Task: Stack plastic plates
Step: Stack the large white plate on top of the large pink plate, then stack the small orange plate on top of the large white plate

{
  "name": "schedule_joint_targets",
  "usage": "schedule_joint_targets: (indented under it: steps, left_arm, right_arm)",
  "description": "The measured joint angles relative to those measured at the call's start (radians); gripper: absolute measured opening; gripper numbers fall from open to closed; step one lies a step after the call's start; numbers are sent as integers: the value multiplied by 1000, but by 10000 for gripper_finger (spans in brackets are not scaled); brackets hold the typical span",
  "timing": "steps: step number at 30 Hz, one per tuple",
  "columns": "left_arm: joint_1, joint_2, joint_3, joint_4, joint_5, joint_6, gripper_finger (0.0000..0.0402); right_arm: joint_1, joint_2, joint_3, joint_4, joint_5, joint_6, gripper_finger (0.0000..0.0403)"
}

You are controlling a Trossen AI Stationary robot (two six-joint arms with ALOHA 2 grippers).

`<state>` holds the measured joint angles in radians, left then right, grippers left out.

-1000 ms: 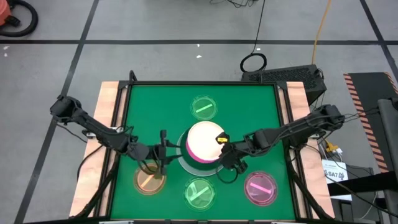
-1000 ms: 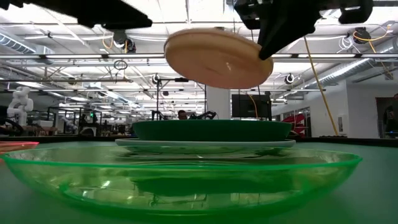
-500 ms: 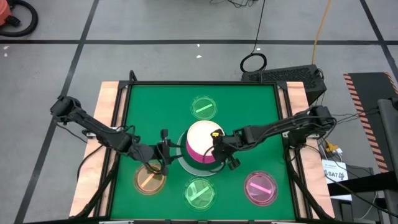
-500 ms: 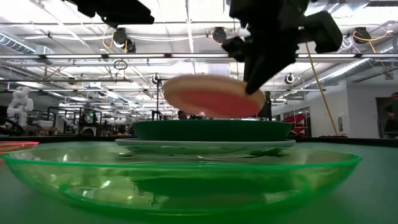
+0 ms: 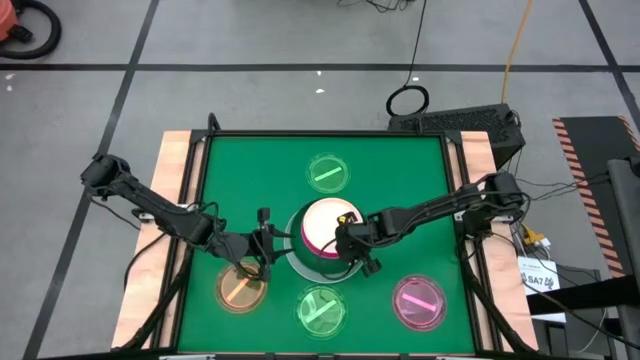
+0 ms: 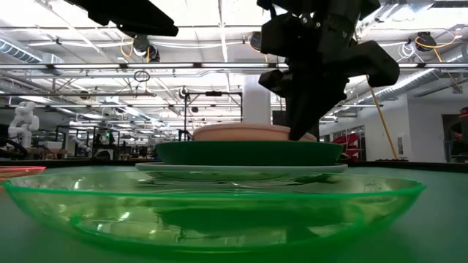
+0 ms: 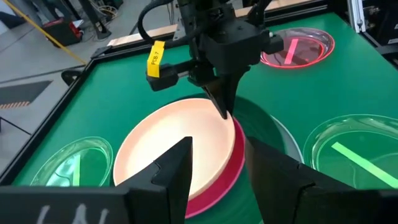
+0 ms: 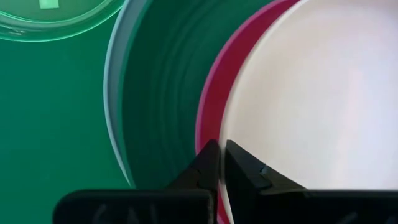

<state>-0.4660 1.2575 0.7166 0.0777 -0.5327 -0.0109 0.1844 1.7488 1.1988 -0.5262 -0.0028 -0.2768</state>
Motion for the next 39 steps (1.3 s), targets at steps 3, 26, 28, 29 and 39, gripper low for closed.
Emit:
schedule_joint_targets:
  steps: [3, 26, 28, 29, 39]
  left_arm:
    - [2, 0, 0, 1, 0, -1, 154]
    - [-168, 0, -1, -280, 1, -438, 154]
    - [-227, 11, -1, -300, 6, -464, 154]
    - [-255, 23, -1, -301, 8, -471, 154]
    - [-460, 231, 139, -470, 63, -592, 154]
  right_arm:
    - [0, 1, 0, 2, 1, 4, 25]
    - [211, -175, 1, 20, 45, 244, 129]
    - [265, -173, 1, 26, 100, 286, 125]
    - [294, -171, 1, 33, 132, 308, 124]
    - [517, -164, 1, 133, 367, 462, 118]
